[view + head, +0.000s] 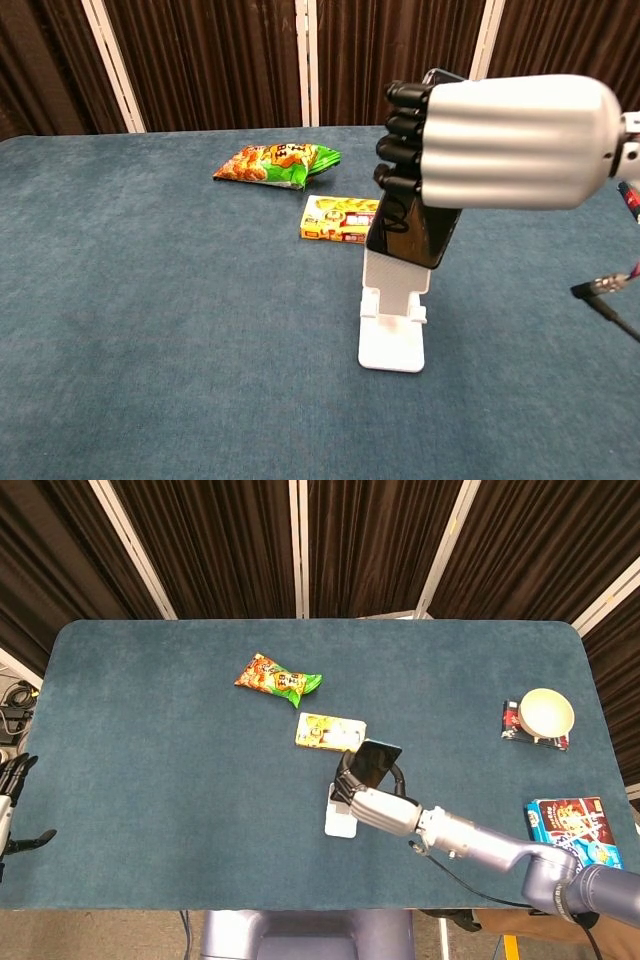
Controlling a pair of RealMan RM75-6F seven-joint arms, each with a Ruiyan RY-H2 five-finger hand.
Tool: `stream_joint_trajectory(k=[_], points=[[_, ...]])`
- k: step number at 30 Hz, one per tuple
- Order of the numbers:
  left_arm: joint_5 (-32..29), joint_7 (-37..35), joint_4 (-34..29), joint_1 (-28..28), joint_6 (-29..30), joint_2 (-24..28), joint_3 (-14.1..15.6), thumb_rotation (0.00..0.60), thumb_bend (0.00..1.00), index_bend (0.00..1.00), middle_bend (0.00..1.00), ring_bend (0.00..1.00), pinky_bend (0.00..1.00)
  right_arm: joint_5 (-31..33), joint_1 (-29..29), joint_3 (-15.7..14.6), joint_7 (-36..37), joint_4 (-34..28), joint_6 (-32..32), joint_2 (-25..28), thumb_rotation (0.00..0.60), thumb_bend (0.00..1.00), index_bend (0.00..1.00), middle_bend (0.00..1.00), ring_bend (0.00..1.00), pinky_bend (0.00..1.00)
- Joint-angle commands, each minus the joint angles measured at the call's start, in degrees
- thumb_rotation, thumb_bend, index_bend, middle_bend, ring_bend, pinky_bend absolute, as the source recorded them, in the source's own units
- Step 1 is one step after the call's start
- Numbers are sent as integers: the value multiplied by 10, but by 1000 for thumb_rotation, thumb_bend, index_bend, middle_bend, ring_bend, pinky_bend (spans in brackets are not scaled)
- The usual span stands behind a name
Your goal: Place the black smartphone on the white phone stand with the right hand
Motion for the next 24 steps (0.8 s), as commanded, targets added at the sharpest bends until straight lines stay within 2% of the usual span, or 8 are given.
stream_joint_trajectory(k=[1, 15, 24], points=[[-3, -2, 1, -1, -2, 0, -1, 600, 0, 0, 0, 0, 0, 11, -1, 10, -25, -16, -23, -12, 600, 604, 651, 632, 459, 334], [-9, -3, 5, -3, -8, -1, -3, 600, 0, 0, 0, 0, 0, 52, -6, 32, -102, -43, -113, -36, 600, 615, 641, 625, 460, 317], [-7, -8, 5, -2, -7, 1, -3, 600, 0, 0, 0, 0, 0, 59, -11, 34, -131, -53, -130, -45, 600, 616, 653, 624, 460, 315]])
